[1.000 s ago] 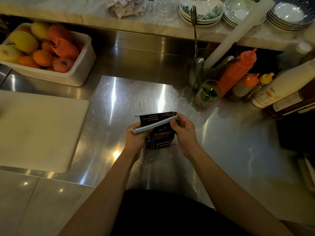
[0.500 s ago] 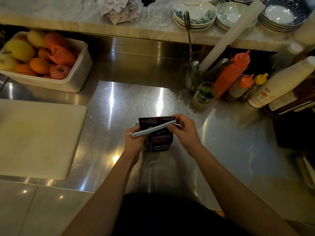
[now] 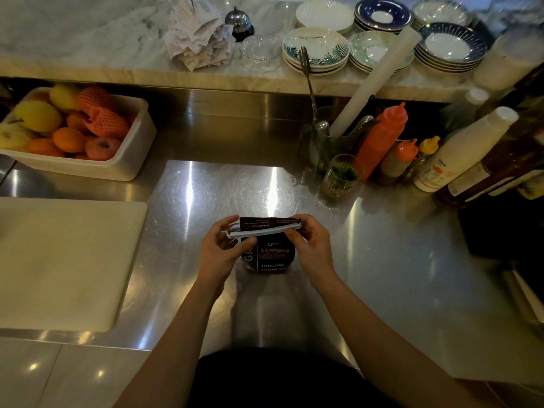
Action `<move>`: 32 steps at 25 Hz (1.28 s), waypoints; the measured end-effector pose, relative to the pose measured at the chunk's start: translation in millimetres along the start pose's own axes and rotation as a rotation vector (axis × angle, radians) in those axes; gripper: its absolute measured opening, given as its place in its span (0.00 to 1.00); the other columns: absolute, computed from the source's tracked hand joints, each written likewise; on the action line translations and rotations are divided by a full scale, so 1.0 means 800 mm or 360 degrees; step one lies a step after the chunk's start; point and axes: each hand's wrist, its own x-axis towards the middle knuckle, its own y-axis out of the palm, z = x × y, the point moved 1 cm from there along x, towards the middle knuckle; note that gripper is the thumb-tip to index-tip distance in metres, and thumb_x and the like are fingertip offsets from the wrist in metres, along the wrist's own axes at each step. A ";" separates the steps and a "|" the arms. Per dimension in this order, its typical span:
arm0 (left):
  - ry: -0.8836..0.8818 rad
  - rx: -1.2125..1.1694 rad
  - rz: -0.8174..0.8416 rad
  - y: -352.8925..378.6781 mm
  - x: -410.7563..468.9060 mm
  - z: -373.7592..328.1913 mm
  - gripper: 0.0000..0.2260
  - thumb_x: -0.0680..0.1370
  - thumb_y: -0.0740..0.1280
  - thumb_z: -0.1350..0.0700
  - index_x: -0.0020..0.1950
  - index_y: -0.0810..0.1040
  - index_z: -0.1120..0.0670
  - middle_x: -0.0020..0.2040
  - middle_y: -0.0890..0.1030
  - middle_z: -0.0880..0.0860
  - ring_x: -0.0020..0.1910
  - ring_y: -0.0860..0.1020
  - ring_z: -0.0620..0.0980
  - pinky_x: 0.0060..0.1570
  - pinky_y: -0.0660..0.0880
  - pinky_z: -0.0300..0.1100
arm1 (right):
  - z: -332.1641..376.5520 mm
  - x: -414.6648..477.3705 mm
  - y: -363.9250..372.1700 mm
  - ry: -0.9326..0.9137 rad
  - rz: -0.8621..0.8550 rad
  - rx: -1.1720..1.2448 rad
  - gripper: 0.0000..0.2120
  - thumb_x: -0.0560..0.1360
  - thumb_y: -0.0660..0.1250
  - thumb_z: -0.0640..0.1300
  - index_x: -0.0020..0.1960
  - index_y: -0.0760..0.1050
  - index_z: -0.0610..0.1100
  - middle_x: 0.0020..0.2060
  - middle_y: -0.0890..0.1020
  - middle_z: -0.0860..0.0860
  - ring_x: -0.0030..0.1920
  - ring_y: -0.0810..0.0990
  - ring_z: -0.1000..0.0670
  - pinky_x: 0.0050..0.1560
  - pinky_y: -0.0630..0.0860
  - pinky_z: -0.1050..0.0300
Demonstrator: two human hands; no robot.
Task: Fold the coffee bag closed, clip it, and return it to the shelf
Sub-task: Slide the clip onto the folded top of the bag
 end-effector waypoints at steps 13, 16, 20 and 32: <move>0.0459 0.0884 0.0178 -0.022 0.010 -0.046 0.10 0.69 0.78 0.60 0.50 0.85 0.58 0.43 0.86 0.53 0.43 0.83 0.54 0.47 0.80 0.44 | 0.020 -0.002 -0.026 -0.0257 0.0343 -0.0631 0.10 0.75 0.70 0.45 0.56 0.77 0.54 0.48 0.82 0.59 0.50 0.80 0.56 0.53 0.77 0.59; 0.0505 0.0939 0.0213 -0.023 0.008 -0.049 0.12 0.69 0.78 0.58 0.51 0.84 0.54 0.45 0.85 0.50 0.43 0.82 0.50 0.45 0.78 0.38 | 0.027 0.003 -0.030 -0.0317 0.0418 -0.0840 0.10 0.76 0.70 0.45 0.56 0.78 0.52 0.48 0.82 0.56 0.48 0.79 0.57 0.52 0.76 0.59; 0.0465 0.0853 0.0237 -0.023 0.003 -0.052 0.14 0.69 0.78 0.57 0.53 0.83 0.49 0.46 0.84 0.45 0.46 0.83 0.44 0.46 0.77 0.33 | 0.025 -0.002 -0.021 -0.0372 0.0296 -0.0840 0.08 0.77 0.68 0.40 0.56 0.80 0.45 0.50 0.83 0.50 0.50 0.81 0.51 0.54 0.79 0.56; 0.0539 0.0981 0.0436 -0.016 -0.002 -0.064 0.19 0.72 0.76 0.55 0.62 0.80 0.50 0.57 0.79 0.49 0.48 0.81 0.44 0.49 0.79 0.34 | 0.028 -0.005 -0.023 -0.0247 0.0162 -0.0574 0.06 0.78 0.65 0.38 0.48 0.81 0.45 0.41 0.82 0.54 0.44 0.82 0.52 0.48 0.82 0.53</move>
